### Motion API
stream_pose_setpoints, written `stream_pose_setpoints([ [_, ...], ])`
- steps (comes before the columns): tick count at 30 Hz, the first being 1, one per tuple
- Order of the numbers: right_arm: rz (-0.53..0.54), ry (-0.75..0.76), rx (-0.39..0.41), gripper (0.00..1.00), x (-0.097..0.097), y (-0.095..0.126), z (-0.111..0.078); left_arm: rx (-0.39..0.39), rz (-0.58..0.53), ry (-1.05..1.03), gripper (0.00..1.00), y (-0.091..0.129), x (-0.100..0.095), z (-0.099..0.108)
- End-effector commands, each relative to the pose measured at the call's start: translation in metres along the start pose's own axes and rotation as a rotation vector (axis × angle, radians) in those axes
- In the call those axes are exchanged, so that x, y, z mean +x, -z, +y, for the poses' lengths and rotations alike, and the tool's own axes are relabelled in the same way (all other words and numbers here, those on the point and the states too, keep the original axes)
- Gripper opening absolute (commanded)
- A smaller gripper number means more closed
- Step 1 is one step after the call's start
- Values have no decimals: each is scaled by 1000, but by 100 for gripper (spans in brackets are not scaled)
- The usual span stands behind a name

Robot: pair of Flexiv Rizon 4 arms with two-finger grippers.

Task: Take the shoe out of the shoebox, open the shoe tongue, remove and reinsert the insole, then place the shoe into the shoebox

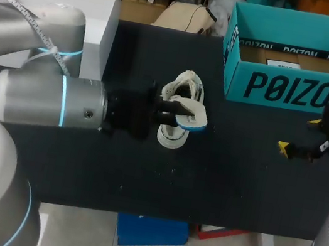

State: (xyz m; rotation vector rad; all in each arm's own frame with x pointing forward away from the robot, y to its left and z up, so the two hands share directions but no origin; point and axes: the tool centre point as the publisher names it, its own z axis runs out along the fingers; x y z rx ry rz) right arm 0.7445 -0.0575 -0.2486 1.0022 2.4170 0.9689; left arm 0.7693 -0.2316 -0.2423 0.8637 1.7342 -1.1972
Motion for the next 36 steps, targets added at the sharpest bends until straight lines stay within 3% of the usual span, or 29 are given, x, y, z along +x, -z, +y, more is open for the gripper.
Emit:
stream_pose_setpoints([
  [1,-2,-1,-1,100,1,0,0,212,-283,-5,0,-4,9,7],
  [6,-2,-1,-1,100,1,0,0,212,-283,-5,0,-4,9,7],
  [13,-2,-1,-1,100,1,0,0,296,-5,-300,0,-17,27,-7],
  [19,-2,-1,-1,100,1,0,0,287,214,-408,0,-8,40,-6],
  [23,-2,-1,-1,100,1,0,0,332,301,-458,0,2,47,-6],
  [29,-2,-1,-1,100,1,0,0,470,387,-557,0,12,56,-14],
  [36,-2,-1,-1,100,1,0,0,558,346,-636,0,15,65,-12],
])
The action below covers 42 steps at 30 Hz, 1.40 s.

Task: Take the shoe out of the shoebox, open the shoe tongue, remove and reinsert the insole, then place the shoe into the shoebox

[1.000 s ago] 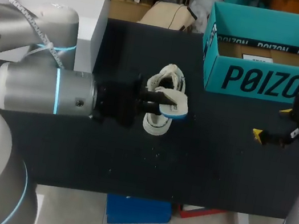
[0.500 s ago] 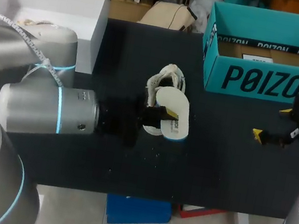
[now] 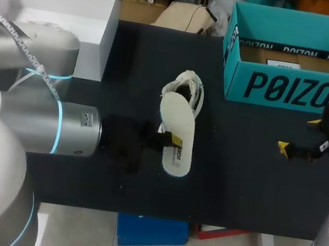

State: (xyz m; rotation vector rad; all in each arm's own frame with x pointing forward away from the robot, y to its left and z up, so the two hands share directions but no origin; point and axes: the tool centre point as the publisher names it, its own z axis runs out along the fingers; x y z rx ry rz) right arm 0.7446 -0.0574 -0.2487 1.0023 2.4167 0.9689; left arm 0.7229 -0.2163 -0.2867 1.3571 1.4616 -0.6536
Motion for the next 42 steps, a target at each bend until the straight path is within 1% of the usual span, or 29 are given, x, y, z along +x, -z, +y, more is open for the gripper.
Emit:
stream_pose_setpoints([
  [1,-2,-1,0,100,1,0,0,664,-27,-93,0,-4,9,3],
  [2,-2,-1,0,100,1,0,0,675,-30,-93,0,-5,10,2],
  [19,-2,-1,0,100,1,0,0,673,-28,-86,0,-5,11,2],
  [22,-2,-1,0,100,1,0,0,814,75,-65,0,-7,20,-1],
  [23,-2,-1,0,100,1,0,0,837,115,-63,0,-7,23,-1],
  [26,-2,-1,0,100,1,0,0,856,170,-35,0,-5,29,3],
  [27,-2,-1,0,100,1,0,0,843,187,-32,0,-4,30,4],
  [28,-2,-1,0,100,1,0,0,830,188,-8,0,-3,31,5],
  [31,-2,-1,0,100,1,0,0,832,160,20,0,-4,35,4],
  [34,-2,-1,0,100,1,0,0,869,129,40,0,-7,41,0],
  [39,-2,-1,0,100,1,0,0,899,122,55,0,-8,46,0],
  [42,-2,-1,0,100,1,0,0,923,140,72,0,-6,49,1],
])
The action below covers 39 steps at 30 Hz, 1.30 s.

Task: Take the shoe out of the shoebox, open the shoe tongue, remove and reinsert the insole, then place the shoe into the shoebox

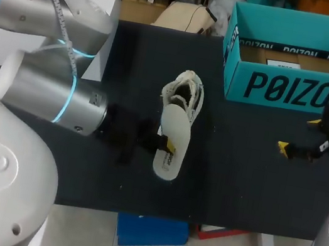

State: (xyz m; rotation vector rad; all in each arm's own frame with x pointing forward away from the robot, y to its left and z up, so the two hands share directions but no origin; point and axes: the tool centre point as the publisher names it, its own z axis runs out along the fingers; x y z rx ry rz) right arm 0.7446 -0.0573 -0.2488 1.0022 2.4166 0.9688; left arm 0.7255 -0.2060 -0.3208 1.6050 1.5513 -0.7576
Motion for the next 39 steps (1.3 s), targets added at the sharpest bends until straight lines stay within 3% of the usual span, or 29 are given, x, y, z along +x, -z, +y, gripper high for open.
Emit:
stream_pose_setpoints([
  [1,-2,-1,0,100,1,0,0,699,1,12,0,-3,14,5],
  [12,-2,-1,0,100,1,0,0,758,11,60,0,-1,28,6],
  [22,-2,-1,0,100,1,0,0,875,45,49,0,-3,39,27],
  [32,-2,-1,0,100,1,0,0,931,2,19,0,-19,35,37],
  [35,-2,-1,0,100,1,0,0,900,-6,0,0,-21,33,38],
  [39,-2,-1,0,100,1,0,0,774,28,-36,0,-16,16,44],
])
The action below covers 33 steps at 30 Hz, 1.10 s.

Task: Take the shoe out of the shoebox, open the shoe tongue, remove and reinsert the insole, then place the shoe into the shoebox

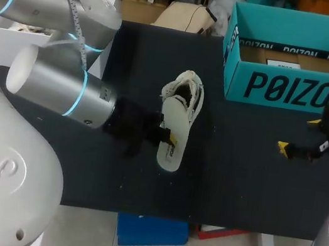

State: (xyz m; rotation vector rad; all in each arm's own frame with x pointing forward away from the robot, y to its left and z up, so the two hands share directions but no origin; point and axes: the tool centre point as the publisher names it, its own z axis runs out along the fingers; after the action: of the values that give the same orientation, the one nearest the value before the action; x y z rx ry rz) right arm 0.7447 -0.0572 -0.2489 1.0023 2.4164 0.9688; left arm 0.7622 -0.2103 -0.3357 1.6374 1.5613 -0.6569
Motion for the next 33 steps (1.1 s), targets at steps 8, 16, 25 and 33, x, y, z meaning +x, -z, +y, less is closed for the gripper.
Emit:
stream_pose_setpoints([
  [8,-2,-1,0,100,1,0,0,390,-47,-31,0,18,-54,48],
  [16,-2,-1,0,100,1,0,0,34,-12,95,0,34,-89,88],
  [25,-2,-1,0,100,1,0,0,-36,-111,91,0,43,-104,92],
  [33,-2,-1,0,100,1,0,0,-84,54,245,0,33,-106,99],
])
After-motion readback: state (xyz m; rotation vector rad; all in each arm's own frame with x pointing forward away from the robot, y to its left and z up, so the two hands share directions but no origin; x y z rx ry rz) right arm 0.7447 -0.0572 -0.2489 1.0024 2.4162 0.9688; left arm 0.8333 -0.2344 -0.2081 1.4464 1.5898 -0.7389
